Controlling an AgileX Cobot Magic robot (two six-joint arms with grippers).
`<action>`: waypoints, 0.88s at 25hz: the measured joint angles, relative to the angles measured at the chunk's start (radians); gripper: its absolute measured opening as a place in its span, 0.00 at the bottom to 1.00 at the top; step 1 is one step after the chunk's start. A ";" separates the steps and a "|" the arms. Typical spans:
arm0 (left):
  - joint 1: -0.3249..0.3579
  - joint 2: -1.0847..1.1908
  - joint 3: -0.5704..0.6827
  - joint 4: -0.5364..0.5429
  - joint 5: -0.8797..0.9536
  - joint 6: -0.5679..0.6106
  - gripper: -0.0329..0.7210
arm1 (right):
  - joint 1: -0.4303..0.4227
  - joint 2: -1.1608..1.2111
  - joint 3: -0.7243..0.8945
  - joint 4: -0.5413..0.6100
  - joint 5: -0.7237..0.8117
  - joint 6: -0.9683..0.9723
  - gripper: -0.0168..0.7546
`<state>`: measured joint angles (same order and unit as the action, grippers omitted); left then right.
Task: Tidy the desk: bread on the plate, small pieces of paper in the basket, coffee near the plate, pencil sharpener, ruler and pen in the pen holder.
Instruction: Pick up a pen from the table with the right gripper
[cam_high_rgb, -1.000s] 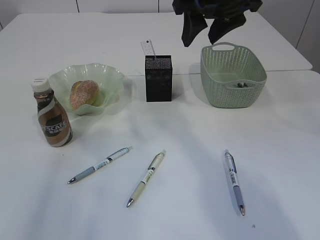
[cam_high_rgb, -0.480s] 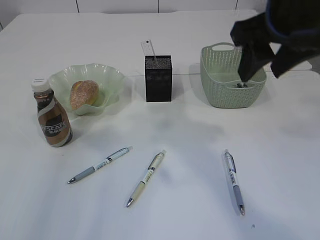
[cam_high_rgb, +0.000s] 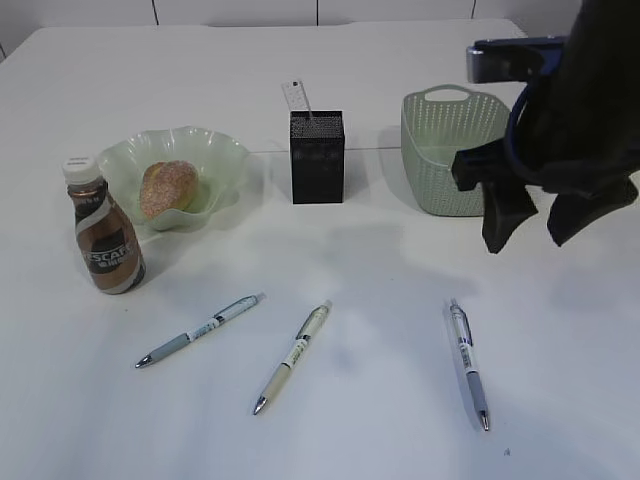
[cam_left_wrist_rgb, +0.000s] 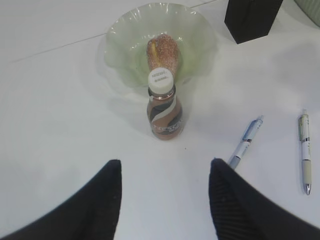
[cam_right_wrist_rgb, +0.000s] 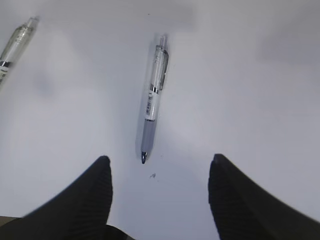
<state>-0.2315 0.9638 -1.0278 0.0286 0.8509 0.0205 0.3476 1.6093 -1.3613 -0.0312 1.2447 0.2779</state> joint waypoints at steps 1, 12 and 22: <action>0.000 0.000 0.000 -0.002 0.004 0.000 0.57 | 0.000 0.011 0.000 0.000 -0.002 0.000 0.64; 0.000 0.000 0.000 -0.004 0.076 0.000 0.57 | 0.000 0.167 0.000 0.011 -0.020 0.061 0.64; 0.000 0.000 0.000 -0.004 0.086 0.000 0.57 | 0.000 0.289 0.000 0.049 -0.065 0.069 0.64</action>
<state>-0.2315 0.9638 -1.0278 0.0246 0.9370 0.0205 0.3476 1.8983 -1.3613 0.0181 1.1792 0.3471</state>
